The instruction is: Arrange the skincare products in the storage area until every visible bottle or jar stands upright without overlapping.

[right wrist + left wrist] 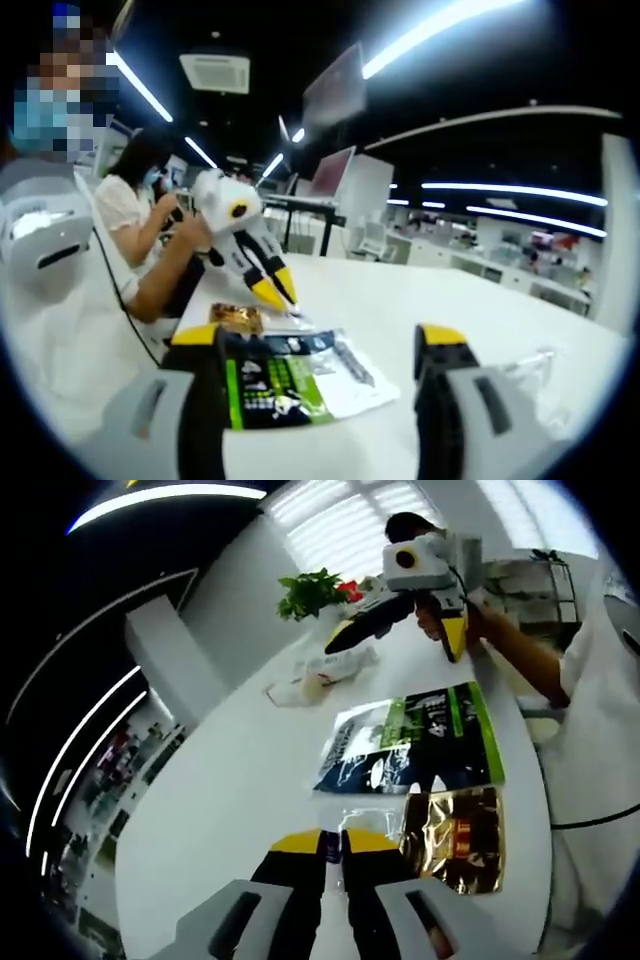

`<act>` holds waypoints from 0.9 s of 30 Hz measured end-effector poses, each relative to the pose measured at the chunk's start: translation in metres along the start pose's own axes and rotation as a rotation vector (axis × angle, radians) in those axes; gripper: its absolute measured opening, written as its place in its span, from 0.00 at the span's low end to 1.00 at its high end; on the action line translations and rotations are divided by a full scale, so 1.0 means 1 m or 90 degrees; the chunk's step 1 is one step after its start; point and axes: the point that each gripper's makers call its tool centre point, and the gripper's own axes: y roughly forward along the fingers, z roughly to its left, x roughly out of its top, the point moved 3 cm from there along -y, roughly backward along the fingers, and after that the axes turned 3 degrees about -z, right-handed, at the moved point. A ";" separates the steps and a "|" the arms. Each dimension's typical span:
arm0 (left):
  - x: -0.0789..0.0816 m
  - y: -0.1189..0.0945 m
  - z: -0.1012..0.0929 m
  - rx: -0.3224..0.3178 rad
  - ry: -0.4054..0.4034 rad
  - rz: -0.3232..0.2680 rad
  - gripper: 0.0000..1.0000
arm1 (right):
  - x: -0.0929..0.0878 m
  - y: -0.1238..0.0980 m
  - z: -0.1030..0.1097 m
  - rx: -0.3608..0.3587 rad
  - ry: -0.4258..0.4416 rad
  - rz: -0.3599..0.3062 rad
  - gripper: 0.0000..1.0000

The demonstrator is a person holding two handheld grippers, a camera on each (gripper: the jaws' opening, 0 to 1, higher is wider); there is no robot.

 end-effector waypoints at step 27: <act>0.001 0.016 -0.009 -0.064 -0.052 -0.040 0.03 | -0.001 0.000 -0.001 0.000 0.000 0.002 0.78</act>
